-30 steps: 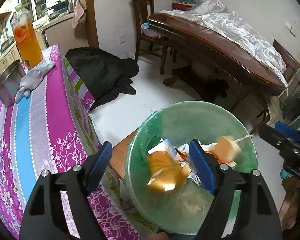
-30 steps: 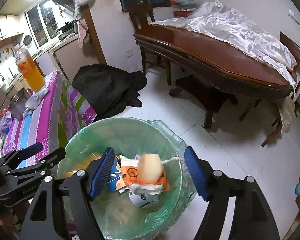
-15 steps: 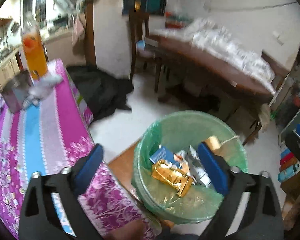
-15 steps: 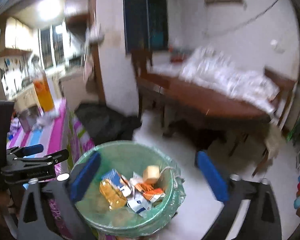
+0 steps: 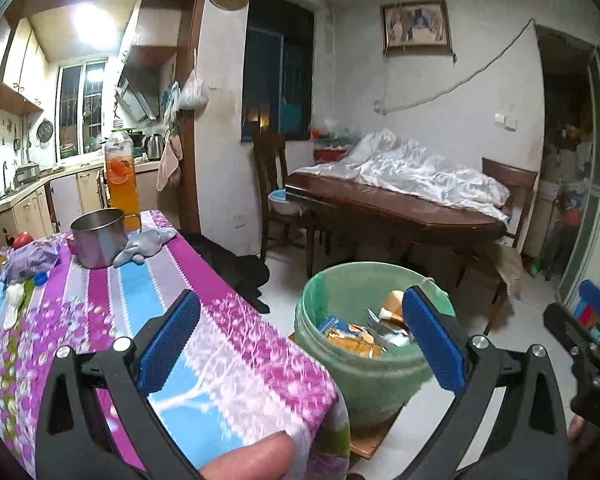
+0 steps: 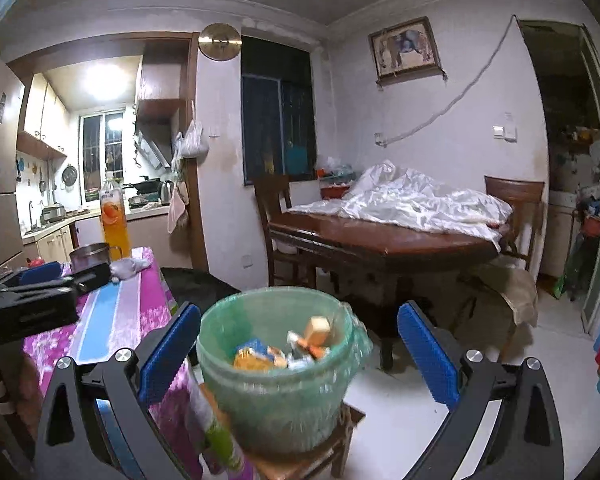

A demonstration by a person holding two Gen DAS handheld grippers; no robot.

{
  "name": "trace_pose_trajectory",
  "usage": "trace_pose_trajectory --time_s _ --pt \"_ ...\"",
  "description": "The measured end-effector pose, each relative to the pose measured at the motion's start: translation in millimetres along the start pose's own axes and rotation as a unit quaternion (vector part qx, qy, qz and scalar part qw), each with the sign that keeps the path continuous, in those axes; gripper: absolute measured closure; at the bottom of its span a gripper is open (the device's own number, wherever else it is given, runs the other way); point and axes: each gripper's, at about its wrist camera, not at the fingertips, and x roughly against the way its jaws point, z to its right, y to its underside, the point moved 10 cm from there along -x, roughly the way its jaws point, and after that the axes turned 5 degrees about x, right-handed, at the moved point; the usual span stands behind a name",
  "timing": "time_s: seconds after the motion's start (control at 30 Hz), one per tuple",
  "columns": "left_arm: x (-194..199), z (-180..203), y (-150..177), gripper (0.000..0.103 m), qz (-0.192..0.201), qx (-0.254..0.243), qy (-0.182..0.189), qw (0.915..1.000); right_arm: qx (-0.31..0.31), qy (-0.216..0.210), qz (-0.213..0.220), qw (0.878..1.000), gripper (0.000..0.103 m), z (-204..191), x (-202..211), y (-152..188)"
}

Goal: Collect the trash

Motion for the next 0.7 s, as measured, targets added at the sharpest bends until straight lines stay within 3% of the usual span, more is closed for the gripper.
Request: trace_pose_trajectory --time_s 0.37,0.7 --pt "40.6 3.6 57.0 0.006 -0.019 -0.008 0.008 0.9998 0.015 0.010 -0.010 1.000 0.005 -10.5 65.8 48.0" --pt "60.6 11.1 67.2 0.006 -0.009 -0.015 0.019 0.9997 0.003 0.017 0.004 1.000 0.005 -6.1 96.1 61.8"
